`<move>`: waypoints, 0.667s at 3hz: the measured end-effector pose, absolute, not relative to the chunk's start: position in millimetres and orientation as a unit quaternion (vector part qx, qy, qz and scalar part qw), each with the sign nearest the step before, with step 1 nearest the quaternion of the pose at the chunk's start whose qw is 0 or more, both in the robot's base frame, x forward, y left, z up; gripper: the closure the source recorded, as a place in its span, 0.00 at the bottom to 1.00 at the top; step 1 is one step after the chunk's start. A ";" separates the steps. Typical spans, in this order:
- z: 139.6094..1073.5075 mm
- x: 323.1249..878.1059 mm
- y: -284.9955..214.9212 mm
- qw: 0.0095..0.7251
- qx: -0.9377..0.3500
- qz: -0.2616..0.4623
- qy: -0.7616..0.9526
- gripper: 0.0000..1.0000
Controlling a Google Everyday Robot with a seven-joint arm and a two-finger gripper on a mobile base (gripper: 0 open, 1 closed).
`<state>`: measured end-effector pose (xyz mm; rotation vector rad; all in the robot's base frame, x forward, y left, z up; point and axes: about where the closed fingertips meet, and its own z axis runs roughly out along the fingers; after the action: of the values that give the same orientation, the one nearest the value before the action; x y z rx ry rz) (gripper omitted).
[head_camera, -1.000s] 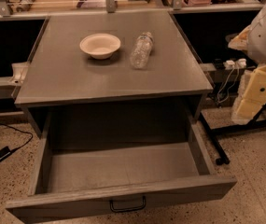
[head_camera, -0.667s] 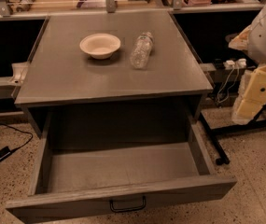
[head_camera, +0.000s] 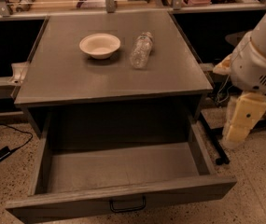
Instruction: Close top drawer
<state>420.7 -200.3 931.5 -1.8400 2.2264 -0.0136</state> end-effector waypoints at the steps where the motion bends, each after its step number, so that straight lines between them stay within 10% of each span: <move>1: 888.0 391.2 -183.4 0.094 -0.657 0.020 0.748 0.00; 2: 850.2 357.8 -174.1 0.073 -0.674 0.041 0.734 0.00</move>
Offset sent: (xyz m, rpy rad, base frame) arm -0.1041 0.0334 -0.1288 -0.0074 0.2126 0.1711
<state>357.8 -174.1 850.2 -2.0255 2.2036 0.1246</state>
